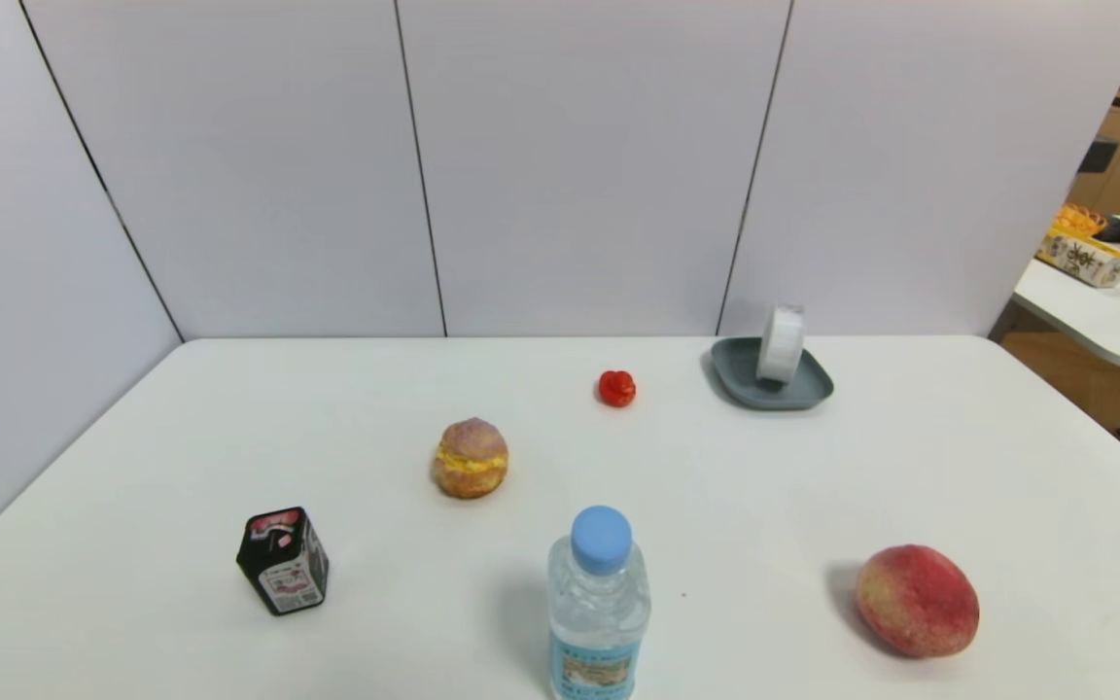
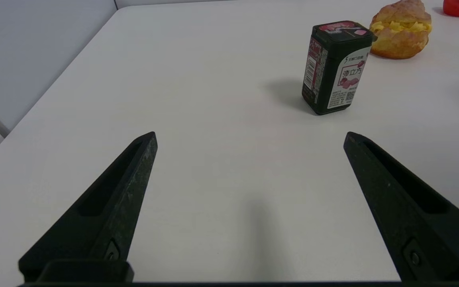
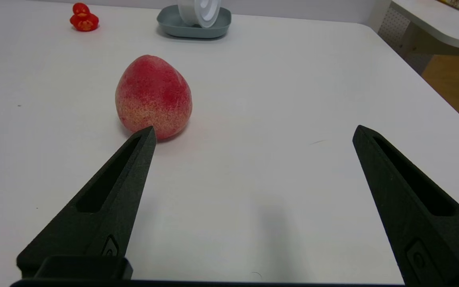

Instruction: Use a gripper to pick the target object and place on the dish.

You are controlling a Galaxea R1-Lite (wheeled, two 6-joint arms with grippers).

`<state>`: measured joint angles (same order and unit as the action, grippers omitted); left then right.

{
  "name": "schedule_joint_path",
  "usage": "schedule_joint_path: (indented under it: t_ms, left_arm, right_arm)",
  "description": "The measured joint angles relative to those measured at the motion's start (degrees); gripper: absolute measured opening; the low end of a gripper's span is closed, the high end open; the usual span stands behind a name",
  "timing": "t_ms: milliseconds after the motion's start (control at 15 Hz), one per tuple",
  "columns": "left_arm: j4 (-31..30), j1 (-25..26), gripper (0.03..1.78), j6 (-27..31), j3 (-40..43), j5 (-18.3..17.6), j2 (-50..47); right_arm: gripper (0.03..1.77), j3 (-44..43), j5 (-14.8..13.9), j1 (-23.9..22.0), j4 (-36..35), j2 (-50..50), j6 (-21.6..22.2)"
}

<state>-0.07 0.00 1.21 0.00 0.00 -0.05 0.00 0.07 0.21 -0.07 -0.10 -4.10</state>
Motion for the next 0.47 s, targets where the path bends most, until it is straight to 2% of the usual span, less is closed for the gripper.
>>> schedule_joint_path:
  t_ms: [467]
  left_arm:
    - [0.0, 0.0, 1.69, 0.0, 0.0, 0.0, 0.0]
  right_arm:
    - [1.71, 0.0, 0.0, 0.0, 0.0, 0.0, 0.0]
